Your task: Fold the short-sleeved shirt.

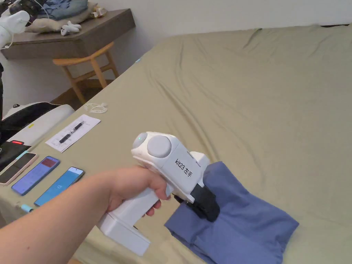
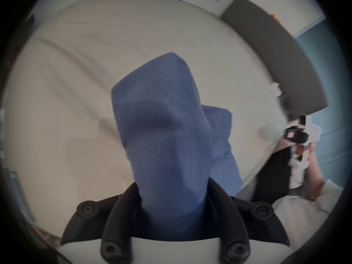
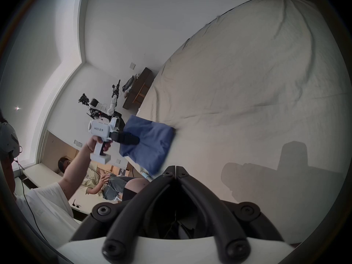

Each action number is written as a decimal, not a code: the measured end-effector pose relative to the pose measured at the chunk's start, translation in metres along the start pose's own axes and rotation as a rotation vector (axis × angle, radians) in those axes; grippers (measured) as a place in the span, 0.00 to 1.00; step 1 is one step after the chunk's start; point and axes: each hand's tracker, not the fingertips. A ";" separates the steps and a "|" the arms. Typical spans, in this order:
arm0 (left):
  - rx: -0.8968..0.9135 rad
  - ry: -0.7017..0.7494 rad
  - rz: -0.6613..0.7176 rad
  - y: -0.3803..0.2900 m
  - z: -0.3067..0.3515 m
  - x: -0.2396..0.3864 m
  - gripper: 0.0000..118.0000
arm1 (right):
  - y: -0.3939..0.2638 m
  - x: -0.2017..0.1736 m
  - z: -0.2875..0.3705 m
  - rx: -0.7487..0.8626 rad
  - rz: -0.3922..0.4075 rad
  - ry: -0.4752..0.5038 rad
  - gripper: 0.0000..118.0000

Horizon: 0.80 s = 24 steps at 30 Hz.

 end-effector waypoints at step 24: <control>0.641 0.303 0.404 -0.028 0.062 -0.006 0.85 | 0.025 -0.020 0.024 0.114 0.368 -0.379 0.00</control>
